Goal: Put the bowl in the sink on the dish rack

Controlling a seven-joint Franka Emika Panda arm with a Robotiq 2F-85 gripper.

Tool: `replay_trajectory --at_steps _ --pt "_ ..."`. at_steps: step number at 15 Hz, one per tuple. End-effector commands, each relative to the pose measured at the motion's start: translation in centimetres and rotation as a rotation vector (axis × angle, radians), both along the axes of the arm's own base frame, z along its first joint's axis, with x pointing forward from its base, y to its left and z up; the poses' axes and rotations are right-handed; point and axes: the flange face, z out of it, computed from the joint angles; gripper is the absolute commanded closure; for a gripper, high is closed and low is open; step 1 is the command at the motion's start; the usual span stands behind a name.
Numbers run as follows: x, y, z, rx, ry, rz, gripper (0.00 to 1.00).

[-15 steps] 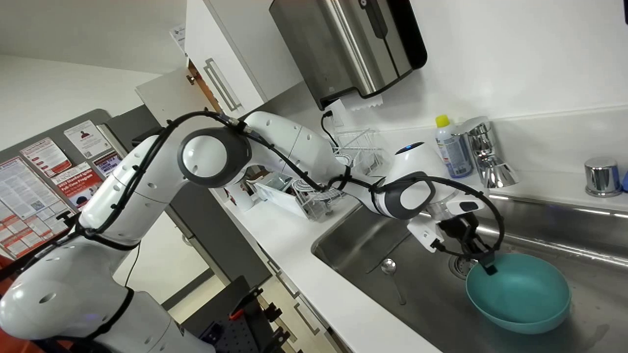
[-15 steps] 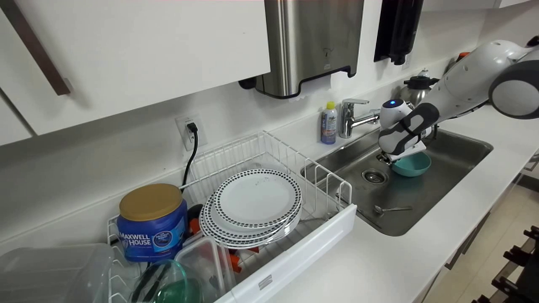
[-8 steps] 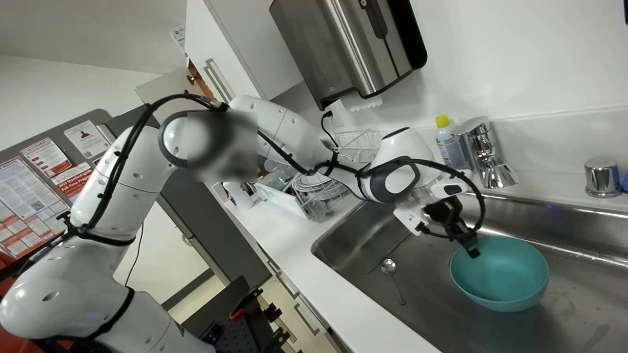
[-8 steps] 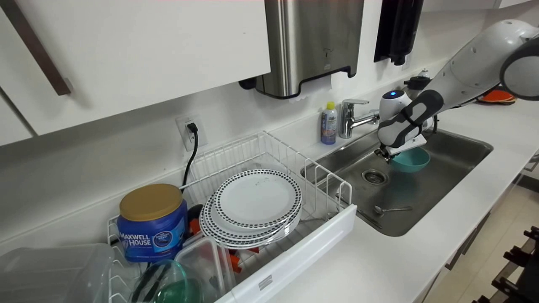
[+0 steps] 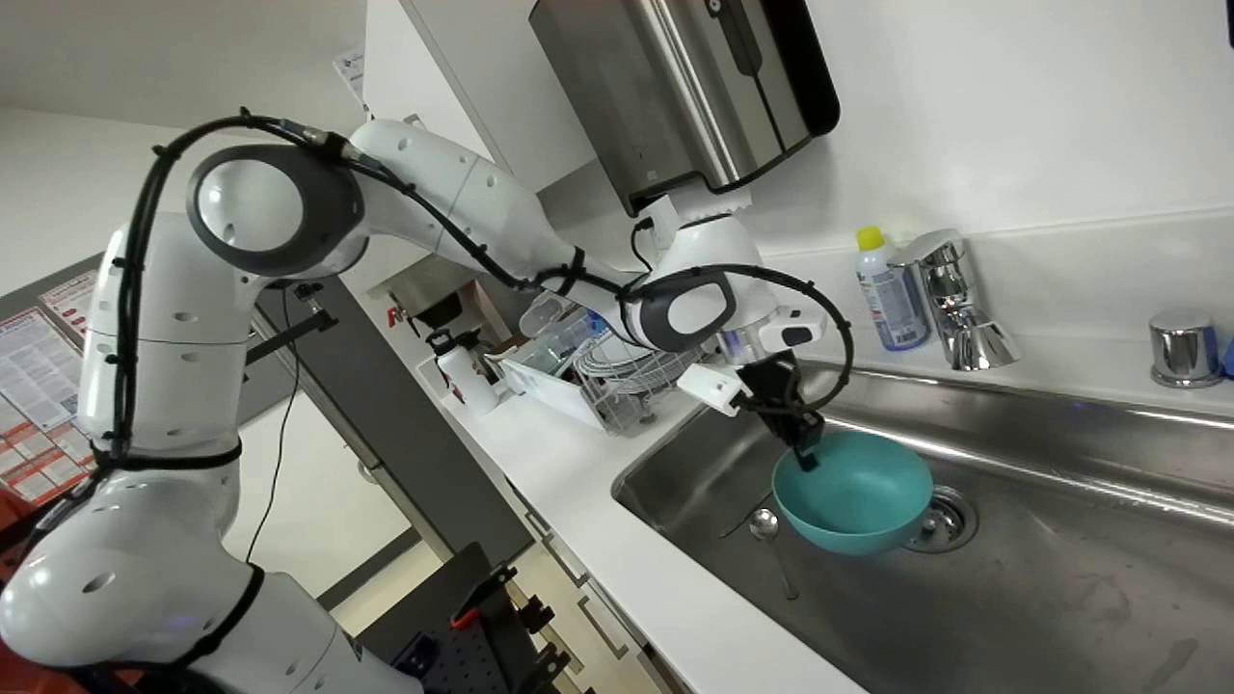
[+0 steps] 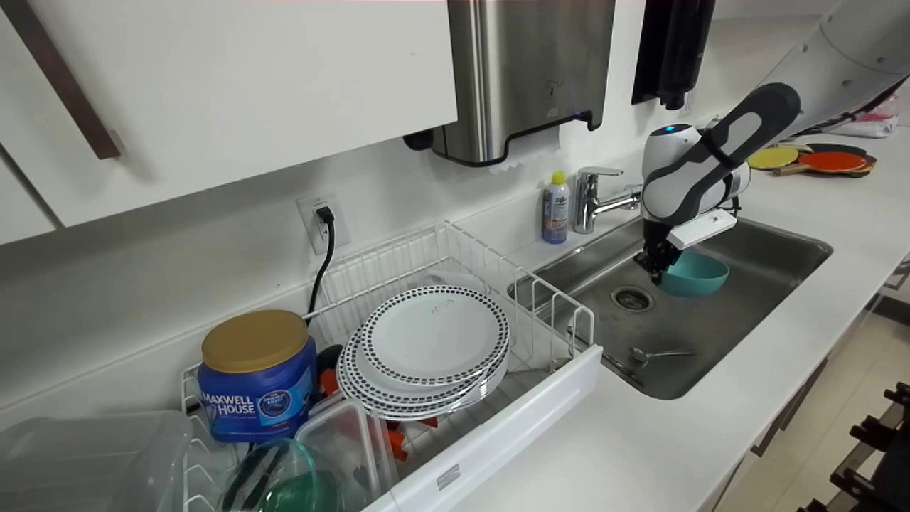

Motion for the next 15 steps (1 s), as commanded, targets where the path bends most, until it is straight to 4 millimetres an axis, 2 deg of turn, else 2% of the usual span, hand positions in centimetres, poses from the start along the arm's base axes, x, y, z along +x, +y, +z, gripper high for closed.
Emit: replay_trajectory --at_steps 1,6,13,14,15 --pt "-4.9 2.9 4.9 0.049 0.055 0.147 0.99" --pt "-9.3 6.2 10.2 0.081 0.055 0.416 0.99" --pt "-13.5 10.4 17.2 0.120 0.001 0.826 0.99" --pt "-13.9 10.8 17.9 0.139 0.008 0.882 0.99" --pt "-12.0 10.1 15.9 0.114 0.008 0.796 0.95"
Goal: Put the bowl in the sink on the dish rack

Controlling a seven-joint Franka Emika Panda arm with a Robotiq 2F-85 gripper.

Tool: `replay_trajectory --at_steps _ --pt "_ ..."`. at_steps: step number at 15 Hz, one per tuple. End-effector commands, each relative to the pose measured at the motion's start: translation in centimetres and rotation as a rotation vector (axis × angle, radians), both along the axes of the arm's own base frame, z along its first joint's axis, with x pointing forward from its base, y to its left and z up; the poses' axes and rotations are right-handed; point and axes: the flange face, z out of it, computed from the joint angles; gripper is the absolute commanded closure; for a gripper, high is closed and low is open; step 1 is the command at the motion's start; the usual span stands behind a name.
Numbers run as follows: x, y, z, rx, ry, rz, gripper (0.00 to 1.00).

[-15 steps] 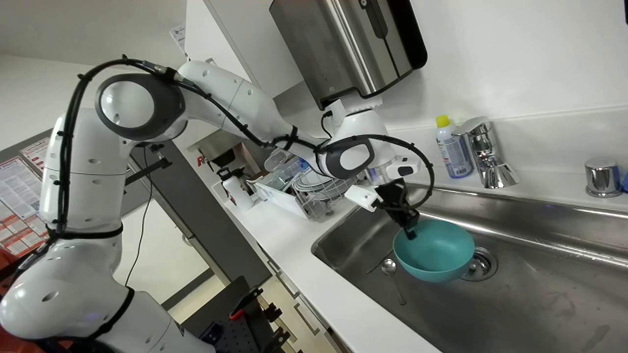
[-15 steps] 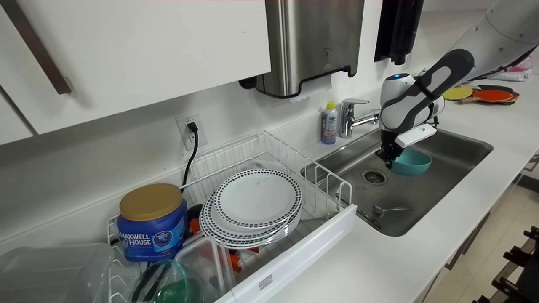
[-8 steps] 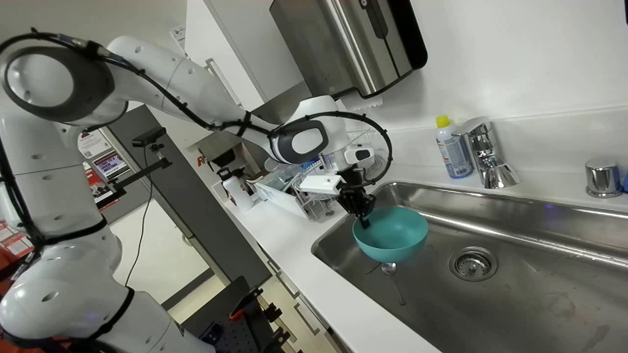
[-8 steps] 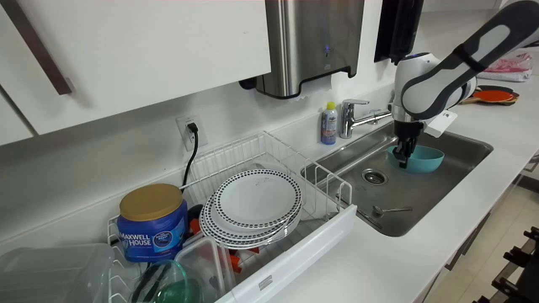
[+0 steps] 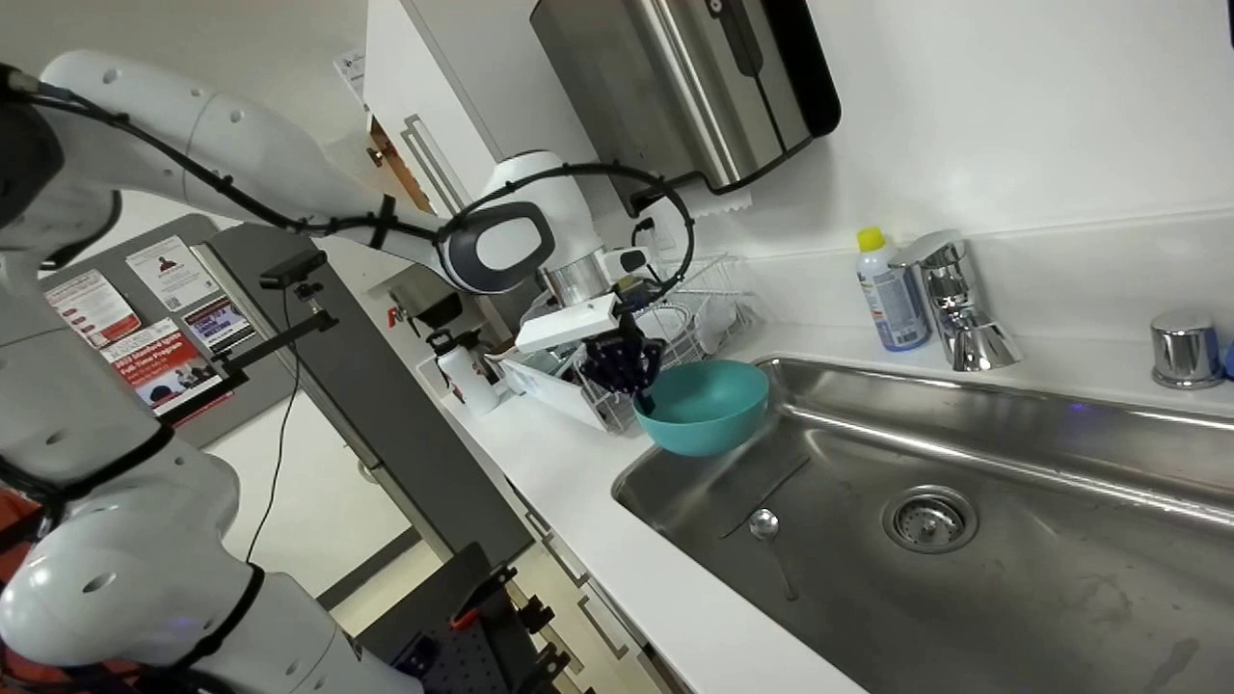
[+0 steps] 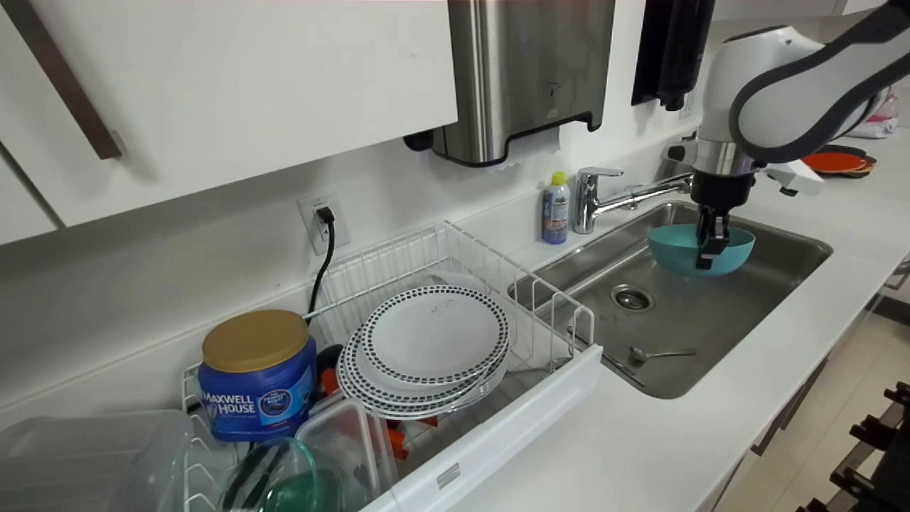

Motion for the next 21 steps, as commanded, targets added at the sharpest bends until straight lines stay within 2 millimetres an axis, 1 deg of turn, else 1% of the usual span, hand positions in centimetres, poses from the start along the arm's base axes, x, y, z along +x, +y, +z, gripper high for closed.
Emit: replay_trajectory --at_steps 1,3,5,6,8,11,17,21 --pt "-0.4 0.3 0.8 0.008 0.004 0.035 0.95" --pt "-1.0 0.5 1.6 0.009 -0.001 0.063 0.95" --pt "-1.2 0.5 1.5 0.010 0.002 0.069 0.95" --pt "-1.0 0.9 1.8 0.029 -0.026 0.116 0.99" --pt "-1.2 2.2 3.0 0.004 -0.083 0.231 0.99" --pt "-2.1 4.4 5.3 0.016 -0.134 0.388 0.99" --pt "-4.8 8.4 10.1 0.056 -0.227 0.709 0.99" --pt "-5.7 11.6 12.5 0.085 -0.316 0.912 0.99"
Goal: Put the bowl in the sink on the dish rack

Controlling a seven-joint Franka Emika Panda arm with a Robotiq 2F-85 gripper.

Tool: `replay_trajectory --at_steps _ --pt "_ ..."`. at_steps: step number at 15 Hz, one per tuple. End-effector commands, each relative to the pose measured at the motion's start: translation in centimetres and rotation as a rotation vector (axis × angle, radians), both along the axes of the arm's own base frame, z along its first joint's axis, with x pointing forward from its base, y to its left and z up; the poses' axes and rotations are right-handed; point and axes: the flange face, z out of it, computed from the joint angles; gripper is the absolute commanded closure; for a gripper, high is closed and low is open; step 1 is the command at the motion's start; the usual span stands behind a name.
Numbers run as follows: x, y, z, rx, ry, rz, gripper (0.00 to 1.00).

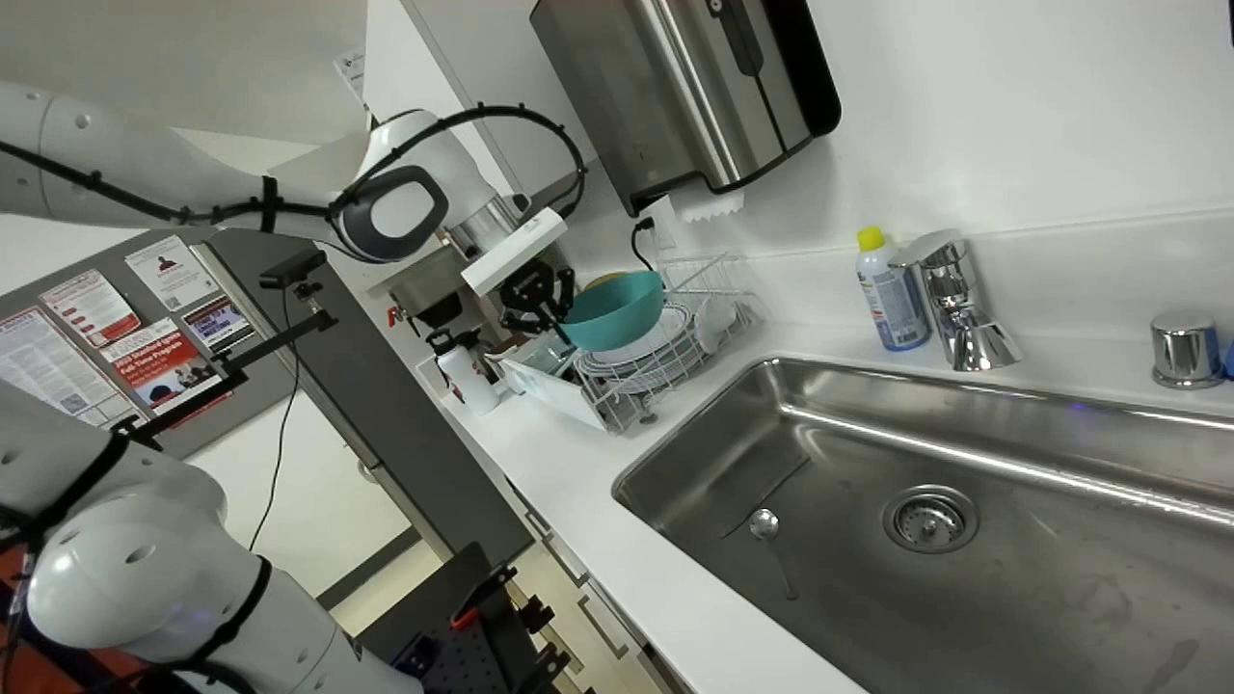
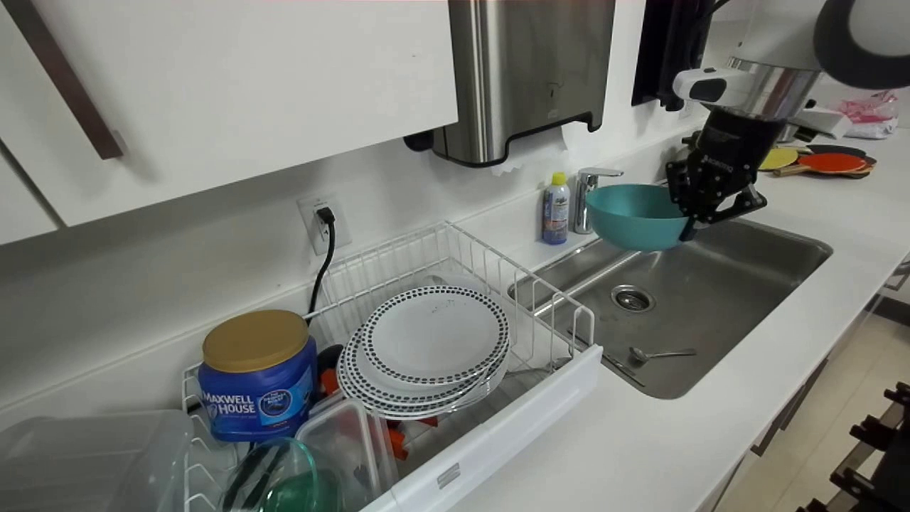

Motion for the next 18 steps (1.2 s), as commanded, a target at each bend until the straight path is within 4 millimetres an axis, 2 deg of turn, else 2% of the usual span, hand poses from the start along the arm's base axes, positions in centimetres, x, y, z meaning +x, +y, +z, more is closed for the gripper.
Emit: replay_trajectory --at_steps 1,8,11,12,17,18 --pt "-1.5 2.6 2.2 0.049 -0.076 0.174 0.99" --pt "-1.5 9.1 3.1 0.198 -0.226 0.461 0.99" --pt "-0.9 11.5 2.9 0.256 -0.241 0.497 0.99" --pt "-1.9 10.6 2.8 0.231 -0.212 0.476 0.95" --pt "-1.3 11.4 2.4 0.245 -0.206 0.488 0.95" --pt "-1.0 11.6 2.2 0.262 -0.208 0.485 0.99"
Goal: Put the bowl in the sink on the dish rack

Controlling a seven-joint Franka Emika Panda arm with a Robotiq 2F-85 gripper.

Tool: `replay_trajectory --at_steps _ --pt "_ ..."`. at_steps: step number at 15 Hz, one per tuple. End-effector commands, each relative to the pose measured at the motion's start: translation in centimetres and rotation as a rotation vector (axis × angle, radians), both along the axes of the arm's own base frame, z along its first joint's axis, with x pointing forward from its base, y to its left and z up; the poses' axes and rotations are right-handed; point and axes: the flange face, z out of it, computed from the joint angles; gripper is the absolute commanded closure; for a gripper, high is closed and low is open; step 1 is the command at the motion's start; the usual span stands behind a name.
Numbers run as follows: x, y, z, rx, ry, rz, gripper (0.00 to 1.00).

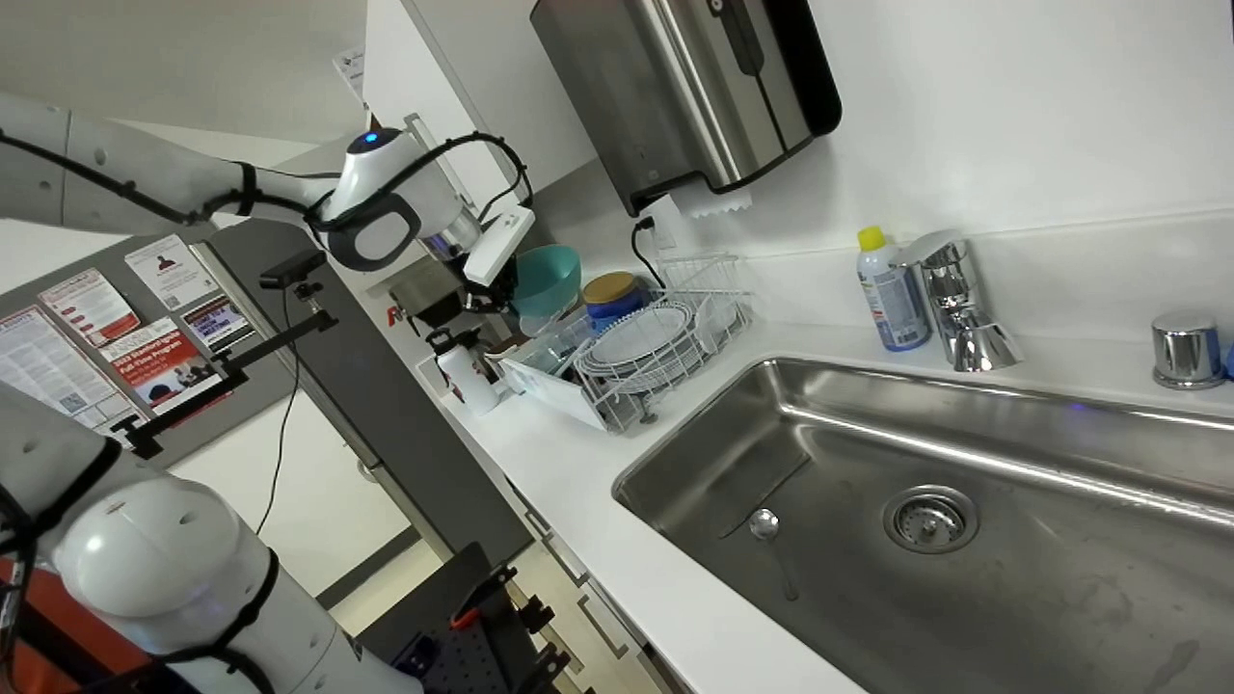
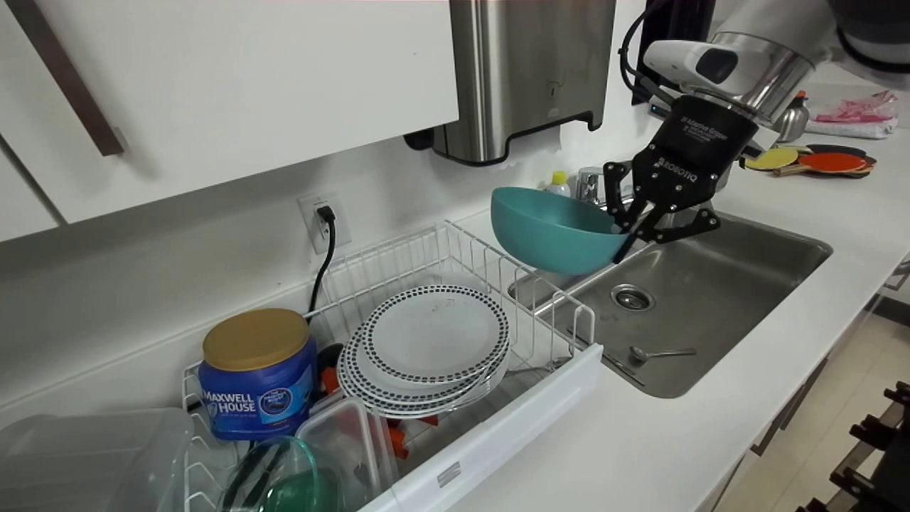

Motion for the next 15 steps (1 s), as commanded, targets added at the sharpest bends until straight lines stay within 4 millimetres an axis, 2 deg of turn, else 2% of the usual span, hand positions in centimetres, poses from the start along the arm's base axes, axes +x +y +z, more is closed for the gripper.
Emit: replay_trajectory --at_steps 1,8,12,15 --pt "1.0 0.9 -0.6 0.013 0.003 -0.004 0.99" --pt "4.8 5.7 -3.9 -0.016 0.007 0.032 0.99" --pt "7.9 7.9 -5.3 -0.013 -0.038 0.023 0.99" --pt "10.2 9.3 -7.4 -0.030 -0.040 0.029 0.99"
